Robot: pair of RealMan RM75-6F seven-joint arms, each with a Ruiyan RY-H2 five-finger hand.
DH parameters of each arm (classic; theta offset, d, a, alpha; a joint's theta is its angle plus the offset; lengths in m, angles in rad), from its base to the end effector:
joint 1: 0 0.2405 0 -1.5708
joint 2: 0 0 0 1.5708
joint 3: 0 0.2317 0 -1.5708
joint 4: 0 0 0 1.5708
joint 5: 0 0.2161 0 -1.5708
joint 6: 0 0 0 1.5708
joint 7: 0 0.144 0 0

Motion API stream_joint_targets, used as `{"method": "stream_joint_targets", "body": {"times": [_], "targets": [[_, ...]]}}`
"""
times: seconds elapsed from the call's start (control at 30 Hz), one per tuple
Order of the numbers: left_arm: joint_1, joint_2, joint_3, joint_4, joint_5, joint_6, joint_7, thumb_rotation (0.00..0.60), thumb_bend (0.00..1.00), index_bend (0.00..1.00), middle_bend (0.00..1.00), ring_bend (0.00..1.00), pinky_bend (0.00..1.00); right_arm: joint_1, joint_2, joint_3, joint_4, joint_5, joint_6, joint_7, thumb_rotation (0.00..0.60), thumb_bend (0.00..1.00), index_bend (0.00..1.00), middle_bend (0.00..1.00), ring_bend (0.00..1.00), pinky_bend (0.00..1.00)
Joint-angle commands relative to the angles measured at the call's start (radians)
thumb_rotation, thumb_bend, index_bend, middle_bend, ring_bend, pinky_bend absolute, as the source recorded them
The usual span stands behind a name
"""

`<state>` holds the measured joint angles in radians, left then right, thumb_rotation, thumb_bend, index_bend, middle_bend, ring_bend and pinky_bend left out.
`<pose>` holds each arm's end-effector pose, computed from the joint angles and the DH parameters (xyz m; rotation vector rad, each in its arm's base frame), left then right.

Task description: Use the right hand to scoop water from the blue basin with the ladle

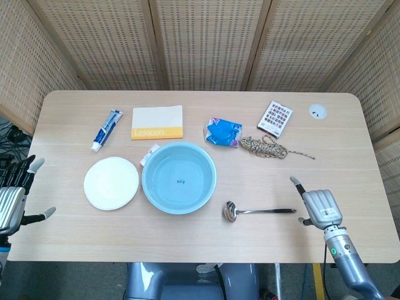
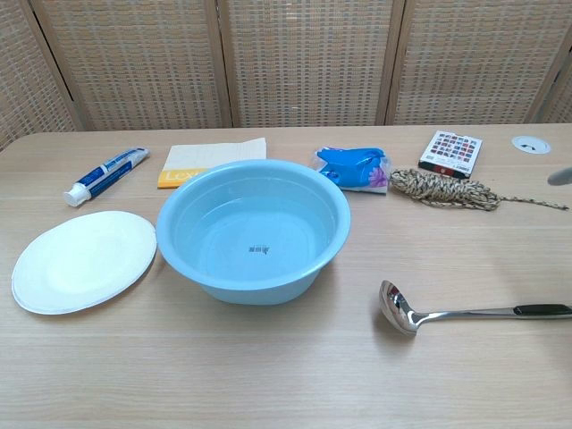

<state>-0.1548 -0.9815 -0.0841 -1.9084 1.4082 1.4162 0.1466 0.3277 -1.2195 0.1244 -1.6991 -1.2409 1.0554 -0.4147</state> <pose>-0.2395 0.1987 0.1547 -1.4053 -0.9405 -0.9122 -0.2486 -0.2467 0.0652 1.6970 -0.9500 0.6243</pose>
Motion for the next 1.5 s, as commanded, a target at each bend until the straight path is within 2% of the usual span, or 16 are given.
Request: {"method": "stream_joint_targets", "body": {"times": [0.03, 0.13, 0.27, 0.5, 0.8, 1.2, 1.5], "targets": [[-0.002, -0.001, -0.001, 0.001, -0.002, -0.001, 0.003, 0.600, 0.00, 0.00, 0.00, 0.00, 0.00, 0.083, -0.062, 0.021, -0.015, 0.172, -0.111, -0.085, 0.600, 0.00, 0.21, 1.00, 1.00, 1.00], [-0.002, -0.002, -0.002, 0.001, -0.007, -0.002, 0.004, 0.600, 0.00, 0.00, 0.00, 0.00, 0.00, 0.105, -0.102, 0.028, 0.018, 0.224, -0.137, -0.081, 0.600, 0.08, 0.30, 1.00, 1.00, 1.00], [-0.001, 0.001, -0.006, -0.002, -0.014, 0.003, 0.000, 0.600, 0.00, 0.00, 0.00, 0.00, 0.00, 0.134, -0.160, 0.029, 0.044, 0.287, -0.109, -0.124, 0.600, 0.21, 0.40, 1.00, 1.00, 1.00], [0.004, 0.006, 0.001, -0.003, -0.004, 0.009, -0.009, 0.600, 0.00, 0.00, 0.00, 0.00, 0.00, 0.173, -0.225, 0.002, 0.076, 0.362, -0.054, -0.235, 0.600, 0.31, 0.43, 1.00, 1.00, 1.00], [0.004, 0.007, 0.002, -0.001, -0.002, 0.010, -0.014, 0.600, 0.00, 0.00, 0.00, 0.00, 0.00, 0.190, -0.274, -0.026, 0.121, 0.394, -0.026, -0.266, 0.600, 0.45, 0.46, 1.00, 1.00, 1.00], [0.003, 0.002, 0.003, -0.002, -0.004, 0.008, -0.003, 0.600, 0.00, 0.00, 0.00, 0.00, 0.00, 0.197, -0.315, -0.045, 0.189, 0.404, -0.034, -0.237, 0.600, 0.46, 0.47, 1.00, 1.00, 1.00], [0.000, -0.003, 0.004, -0.002, -0.009, 0.005, 0.007, 0.600, 0.00, 0.00, 0.00, 0.00, 0.00, 0.180, -0.351, -0.067, 0.260, 0.357, -0.032, -0.172, 0.600, 0.46, 0.49, 1.00, 1.00, 1.00]]}}
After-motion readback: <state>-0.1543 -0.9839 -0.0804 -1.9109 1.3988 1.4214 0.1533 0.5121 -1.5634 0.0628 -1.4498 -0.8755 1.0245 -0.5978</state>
